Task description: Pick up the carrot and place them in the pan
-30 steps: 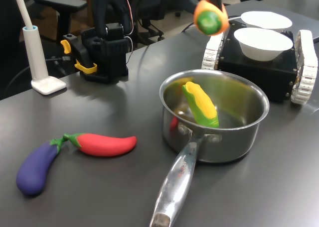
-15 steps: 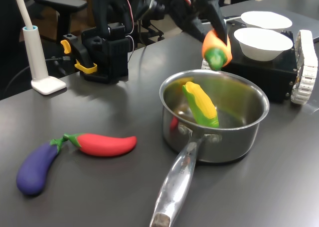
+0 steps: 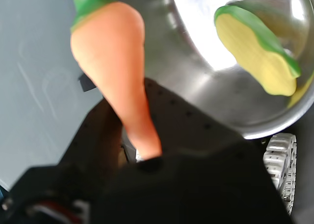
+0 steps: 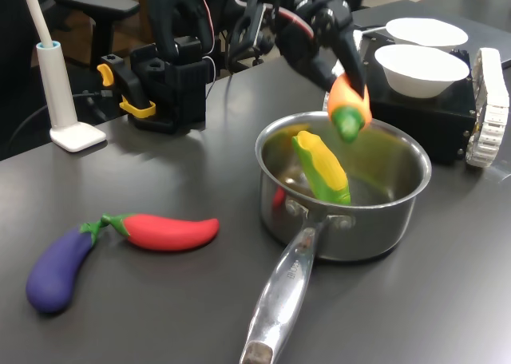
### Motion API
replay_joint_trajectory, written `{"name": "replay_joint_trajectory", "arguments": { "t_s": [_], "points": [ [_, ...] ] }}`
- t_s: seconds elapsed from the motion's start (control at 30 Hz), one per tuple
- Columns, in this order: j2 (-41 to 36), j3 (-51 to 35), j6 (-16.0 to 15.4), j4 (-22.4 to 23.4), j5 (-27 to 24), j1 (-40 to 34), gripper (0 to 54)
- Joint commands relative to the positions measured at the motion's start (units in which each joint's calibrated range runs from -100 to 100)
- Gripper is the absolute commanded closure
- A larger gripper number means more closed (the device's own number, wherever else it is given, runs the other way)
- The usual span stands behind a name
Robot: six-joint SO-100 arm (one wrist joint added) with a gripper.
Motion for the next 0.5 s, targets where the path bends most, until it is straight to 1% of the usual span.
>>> {"name": "replay_joint_trajectory", "arguments": {
  "t_s": [0.0,0.13,0.2,0.27,0.37,0.4,0.47],
  "points": [
    [-5.1,3.4,1.5,-5.9,-0.5,-1.6,53.4],
    [-6.4,9.9,3.9,-9.8,-0.7,-4.0,53.4],
    [-6.7,12.2,4.2,-11.3,-0.8,-4.9,53.4],
    [-6.5,13.1,5.0,-12.2,-1.1,-5.5,53.4],
    [-6.1,13.9,5.1,-12.8,-1.2,-5.9,53.4],
    [-6.1,14.1,5.1,-12.9,-1.2,-6.0,52.8],
    [-5.9,14.2,5.2,-12.9,-1.2,-6.2,46.2]
  ]
}}
